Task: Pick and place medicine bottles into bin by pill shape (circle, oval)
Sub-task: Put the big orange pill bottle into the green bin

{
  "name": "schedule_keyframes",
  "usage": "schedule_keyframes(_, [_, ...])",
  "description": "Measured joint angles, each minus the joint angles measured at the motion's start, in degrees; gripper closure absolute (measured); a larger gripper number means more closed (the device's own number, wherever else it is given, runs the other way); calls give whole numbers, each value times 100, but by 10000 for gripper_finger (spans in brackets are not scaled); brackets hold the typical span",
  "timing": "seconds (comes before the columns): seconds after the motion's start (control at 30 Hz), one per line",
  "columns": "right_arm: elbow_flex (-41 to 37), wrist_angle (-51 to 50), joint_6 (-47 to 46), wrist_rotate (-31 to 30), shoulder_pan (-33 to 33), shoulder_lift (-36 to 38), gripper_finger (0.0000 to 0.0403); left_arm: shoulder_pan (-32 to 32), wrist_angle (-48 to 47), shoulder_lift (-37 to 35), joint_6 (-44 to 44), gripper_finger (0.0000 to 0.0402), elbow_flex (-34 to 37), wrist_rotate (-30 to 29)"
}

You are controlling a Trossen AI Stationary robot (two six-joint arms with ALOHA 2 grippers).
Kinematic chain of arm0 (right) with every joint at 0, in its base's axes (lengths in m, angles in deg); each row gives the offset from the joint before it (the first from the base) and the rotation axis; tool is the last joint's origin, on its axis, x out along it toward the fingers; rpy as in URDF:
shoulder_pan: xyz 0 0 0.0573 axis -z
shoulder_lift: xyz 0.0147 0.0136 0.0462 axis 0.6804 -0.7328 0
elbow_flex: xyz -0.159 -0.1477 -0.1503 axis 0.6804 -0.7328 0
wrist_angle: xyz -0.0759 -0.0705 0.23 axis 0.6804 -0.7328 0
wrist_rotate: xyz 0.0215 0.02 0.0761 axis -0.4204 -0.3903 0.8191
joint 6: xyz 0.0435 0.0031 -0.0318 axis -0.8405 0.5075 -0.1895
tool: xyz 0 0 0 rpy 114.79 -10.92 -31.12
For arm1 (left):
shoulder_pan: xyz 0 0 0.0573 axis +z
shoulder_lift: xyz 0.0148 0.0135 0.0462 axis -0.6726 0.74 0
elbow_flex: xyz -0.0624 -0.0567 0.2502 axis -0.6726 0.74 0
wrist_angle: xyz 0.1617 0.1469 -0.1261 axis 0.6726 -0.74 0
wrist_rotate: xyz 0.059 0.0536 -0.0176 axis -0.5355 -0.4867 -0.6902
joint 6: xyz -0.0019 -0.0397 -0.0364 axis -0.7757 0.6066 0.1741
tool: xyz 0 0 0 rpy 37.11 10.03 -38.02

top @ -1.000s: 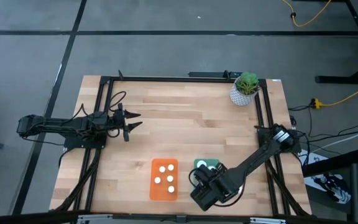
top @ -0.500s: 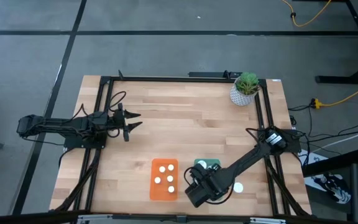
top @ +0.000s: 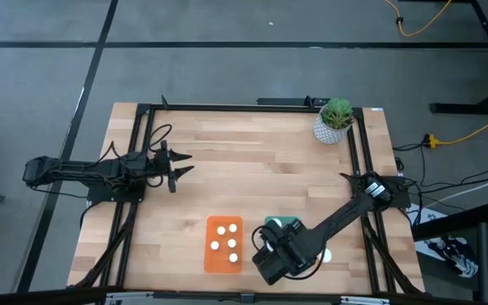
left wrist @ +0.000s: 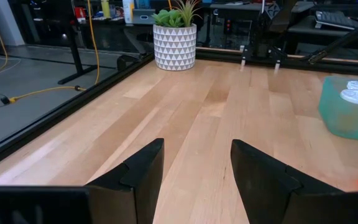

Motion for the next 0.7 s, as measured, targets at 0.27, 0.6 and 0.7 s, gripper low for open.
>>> schedule_keyframes(0.27, [666,-1733,-1392,-142,-370,11,123,-1,0,0,1,223,-2,0])
schedule_keyframes(0.6, [329,-1903,-3556,345,-1092,62,123,-1,0,1,0,223,-2,0])
schedule_keyframes(0.7, [186,-1897,-3920,548,-1219,150,123,0,0,0,1,223,-1,0])
